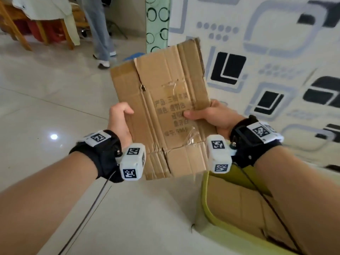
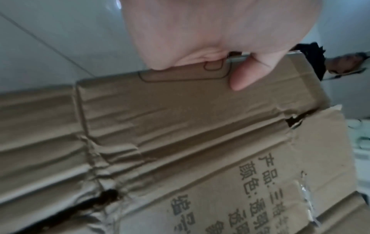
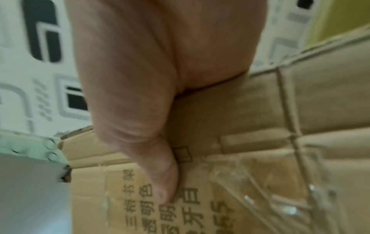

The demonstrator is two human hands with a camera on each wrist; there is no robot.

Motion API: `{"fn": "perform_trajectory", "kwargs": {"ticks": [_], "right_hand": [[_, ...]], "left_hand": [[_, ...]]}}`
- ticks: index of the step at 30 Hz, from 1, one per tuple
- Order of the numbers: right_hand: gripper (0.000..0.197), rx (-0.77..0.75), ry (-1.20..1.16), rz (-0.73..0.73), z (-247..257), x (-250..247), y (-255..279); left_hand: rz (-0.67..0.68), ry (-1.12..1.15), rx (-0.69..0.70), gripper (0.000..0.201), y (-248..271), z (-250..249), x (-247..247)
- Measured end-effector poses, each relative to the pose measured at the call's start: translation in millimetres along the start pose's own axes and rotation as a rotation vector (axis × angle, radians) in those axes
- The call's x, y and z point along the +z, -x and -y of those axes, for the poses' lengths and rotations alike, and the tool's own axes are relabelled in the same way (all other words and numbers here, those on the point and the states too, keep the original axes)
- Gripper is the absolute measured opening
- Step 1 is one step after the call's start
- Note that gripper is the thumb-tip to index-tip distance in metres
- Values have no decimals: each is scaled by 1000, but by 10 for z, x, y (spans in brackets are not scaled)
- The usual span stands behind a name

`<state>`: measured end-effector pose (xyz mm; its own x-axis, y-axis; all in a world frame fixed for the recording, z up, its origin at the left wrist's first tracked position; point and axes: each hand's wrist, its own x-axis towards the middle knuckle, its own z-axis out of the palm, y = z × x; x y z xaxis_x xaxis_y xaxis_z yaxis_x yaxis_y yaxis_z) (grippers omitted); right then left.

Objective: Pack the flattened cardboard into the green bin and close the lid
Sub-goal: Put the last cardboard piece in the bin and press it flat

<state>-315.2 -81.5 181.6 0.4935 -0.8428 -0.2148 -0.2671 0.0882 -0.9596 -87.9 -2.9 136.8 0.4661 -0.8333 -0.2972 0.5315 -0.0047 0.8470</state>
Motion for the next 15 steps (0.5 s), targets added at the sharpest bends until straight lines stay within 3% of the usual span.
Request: {"fn": "perform_trajectory", "kwargs": {"ticks": [3,7,10,15], "right_hand": [[29,-65,106,-194,201,-577,383],[27,-19,226,-396,207,-1288,990],[22,43,466,-491,124,-1705,1441],[18,171,913,-453,-299,-2012,1722]], "left_hand": [[221,12,-6,12,180,77,554],[517,-151,-46,10,411,380,1055],[479,-358,-103,31,471,745,1192],[320,-537,-180,32,454,1208,1224]]}}
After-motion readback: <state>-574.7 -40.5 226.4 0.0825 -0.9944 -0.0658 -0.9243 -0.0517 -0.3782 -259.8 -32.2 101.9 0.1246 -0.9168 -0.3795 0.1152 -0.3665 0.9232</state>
